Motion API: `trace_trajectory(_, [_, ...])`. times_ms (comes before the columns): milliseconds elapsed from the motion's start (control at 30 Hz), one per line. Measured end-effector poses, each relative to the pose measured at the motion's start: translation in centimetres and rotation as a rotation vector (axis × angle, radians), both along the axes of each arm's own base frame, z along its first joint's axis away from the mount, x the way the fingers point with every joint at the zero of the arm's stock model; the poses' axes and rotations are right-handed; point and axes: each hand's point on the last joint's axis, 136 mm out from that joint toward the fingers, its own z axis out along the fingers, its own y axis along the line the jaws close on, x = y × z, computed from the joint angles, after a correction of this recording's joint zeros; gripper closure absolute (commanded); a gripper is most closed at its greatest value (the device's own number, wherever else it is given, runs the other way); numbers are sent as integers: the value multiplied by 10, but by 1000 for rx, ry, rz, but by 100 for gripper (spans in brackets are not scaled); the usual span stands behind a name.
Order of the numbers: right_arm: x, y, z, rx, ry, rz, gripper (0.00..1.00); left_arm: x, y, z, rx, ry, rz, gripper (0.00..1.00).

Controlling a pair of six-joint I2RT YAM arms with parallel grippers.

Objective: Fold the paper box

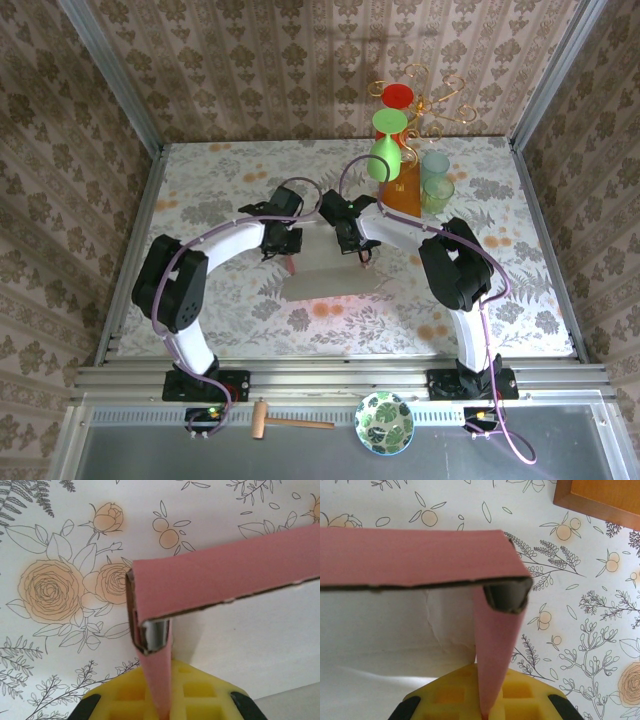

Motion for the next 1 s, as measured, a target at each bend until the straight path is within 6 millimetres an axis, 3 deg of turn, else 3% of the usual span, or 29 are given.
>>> trace_trajectory(300, [-2, 0, 1, 11, -2, -35, 100, 2, 2, -1, 103, -32, 65, 100])
trace_trajectory(1000, [-6, 3, -1, 44, 18, -66, 100, 7, 1, -3, 119, -28, 99, 99])
